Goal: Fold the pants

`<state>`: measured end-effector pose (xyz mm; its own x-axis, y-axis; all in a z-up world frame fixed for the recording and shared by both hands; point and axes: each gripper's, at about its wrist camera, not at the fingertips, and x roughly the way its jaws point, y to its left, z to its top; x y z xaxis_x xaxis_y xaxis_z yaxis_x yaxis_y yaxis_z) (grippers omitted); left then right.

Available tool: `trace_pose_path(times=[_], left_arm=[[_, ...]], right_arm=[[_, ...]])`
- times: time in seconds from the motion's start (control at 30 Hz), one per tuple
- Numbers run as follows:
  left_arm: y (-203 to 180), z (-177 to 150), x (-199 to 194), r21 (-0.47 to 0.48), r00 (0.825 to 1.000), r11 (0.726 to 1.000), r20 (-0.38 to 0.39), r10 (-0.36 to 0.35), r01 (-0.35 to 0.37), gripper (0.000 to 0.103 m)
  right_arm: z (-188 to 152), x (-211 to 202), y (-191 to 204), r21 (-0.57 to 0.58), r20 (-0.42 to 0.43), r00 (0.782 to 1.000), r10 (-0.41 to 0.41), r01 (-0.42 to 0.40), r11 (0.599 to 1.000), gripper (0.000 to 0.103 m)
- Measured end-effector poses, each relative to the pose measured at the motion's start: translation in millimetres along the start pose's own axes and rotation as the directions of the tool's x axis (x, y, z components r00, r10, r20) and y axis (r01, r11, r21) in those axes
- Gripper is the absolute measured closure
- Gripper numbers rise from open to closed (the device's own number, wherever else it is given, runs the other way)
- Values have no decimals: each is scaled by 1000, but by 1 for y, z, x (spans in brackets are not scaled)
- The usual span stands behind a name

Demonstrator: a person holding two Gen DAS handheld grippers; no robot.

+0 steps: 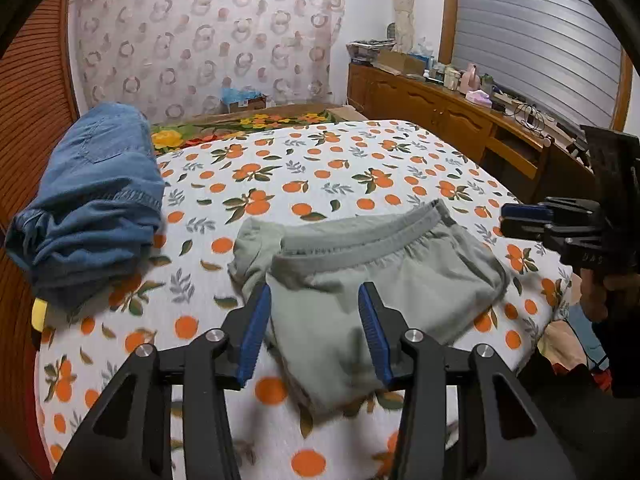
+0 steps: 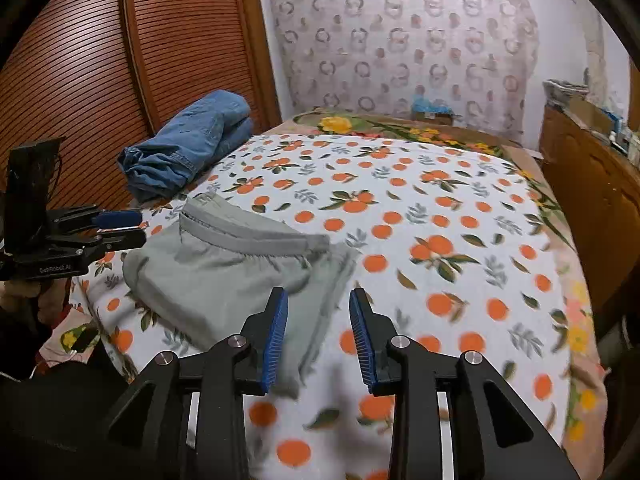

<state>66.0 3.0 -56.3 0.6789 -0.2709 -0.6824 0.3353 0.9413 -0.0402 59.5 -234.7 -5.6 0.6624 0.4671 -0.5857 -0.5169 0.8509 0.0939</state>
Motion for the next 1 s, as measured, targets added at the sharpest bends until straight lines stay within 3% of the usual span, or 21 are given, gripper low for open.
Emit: trace_pose_path(times=[0.2, 0.53, 0.57, 0.63, 0.7, 0.87, 1.0], left_arm=[[14, 11, 35, -29, 997, 999, -68, -40, 38, 68], [18, 22, 67, 8, 993, 1000, -113, -29, 30, 68], [17, 22, 67, 12, 993, 1000, -111, -27, 28, 69], [17, 24, 65, 15, 995, 999, -97, -32, 34, 84], [17, 26, 59, 11, 996, 999, -72, -45, 46, 92], [14, 39, 41, -1, 999, 999, 7, -43, 43, 93], [15, 46, 52, -8, 1000, 1000, -16, -22, 22, 93]], right_arm=[[16, 35, -4, -2, -31, 999, 33, -33, 999, 69], [36, 80, -10, 2, -84, 995, 48, -48, 999, 69], [36, 81, -10, 0, -86, 995, 48, -48, 999, 73], [36, 81, -9, -7, -83, 995, 47, -48, 999, 92], [37, 78, -8, -10, -56, 997, 58, -59, 998, 94], [38, 63, -8, 3, 39, 999, 34, -34, 999, 95], [37, 71, -7, 14, 14, 1000, -4, 4, 1000, 95]])
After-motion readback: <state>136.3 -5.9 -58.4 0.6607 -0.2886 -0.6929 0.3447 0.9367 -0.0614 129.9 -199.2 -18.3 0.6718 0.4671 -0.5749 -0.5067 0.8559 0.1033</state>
